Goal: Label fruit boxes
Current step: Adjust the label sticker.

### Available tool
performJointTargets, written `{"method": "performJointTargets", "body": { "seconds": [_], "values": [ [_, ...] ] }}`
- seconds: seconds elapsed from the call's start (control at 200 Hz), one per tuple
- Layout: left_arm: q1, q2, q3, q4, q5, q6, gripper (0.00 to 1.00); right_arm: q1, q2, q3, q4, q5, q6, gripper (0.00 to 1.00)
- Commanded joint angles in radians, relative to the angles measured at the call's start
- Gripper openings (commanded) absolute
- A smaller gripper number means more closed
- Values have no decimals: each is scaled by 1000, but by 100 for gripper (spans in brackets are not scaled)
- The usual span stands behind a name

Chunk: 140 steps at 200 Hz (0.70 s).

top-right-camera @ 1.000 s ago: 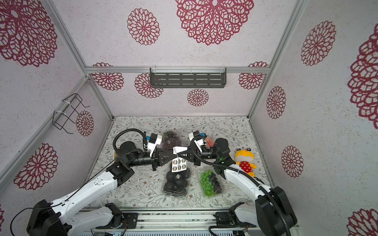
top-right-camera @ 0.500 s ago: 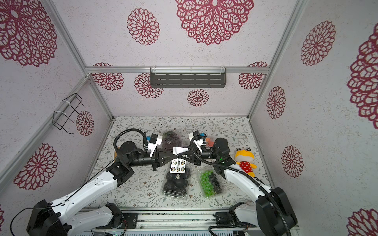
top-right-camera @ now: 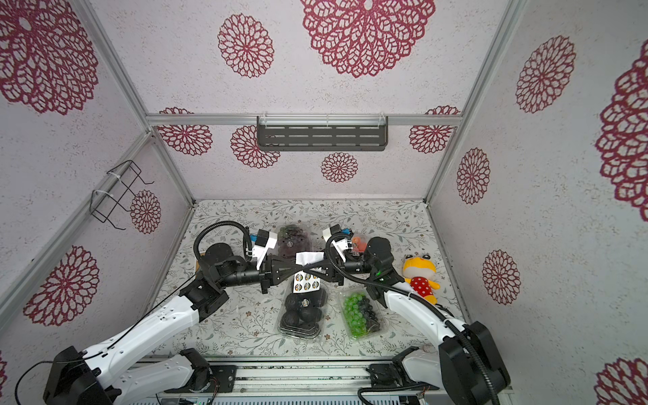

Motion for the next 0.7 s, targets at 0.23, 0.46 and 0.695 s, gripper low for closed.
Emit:
{"method": "performJointTargets", "body": {
  "seconds": [0.23,0.46,0.695],
  "values": [
    [-8,-37,-9,-19,-26,47,0,-17,-51,3,78,-7,18,30],
    [-11,-31,-3,-10,38,39,0,-28,-36,15,75,14,33,33],
    [-20,-24,-2,9,57,35,0,-28,-14,18,90,12,49,35]
  ]
}}
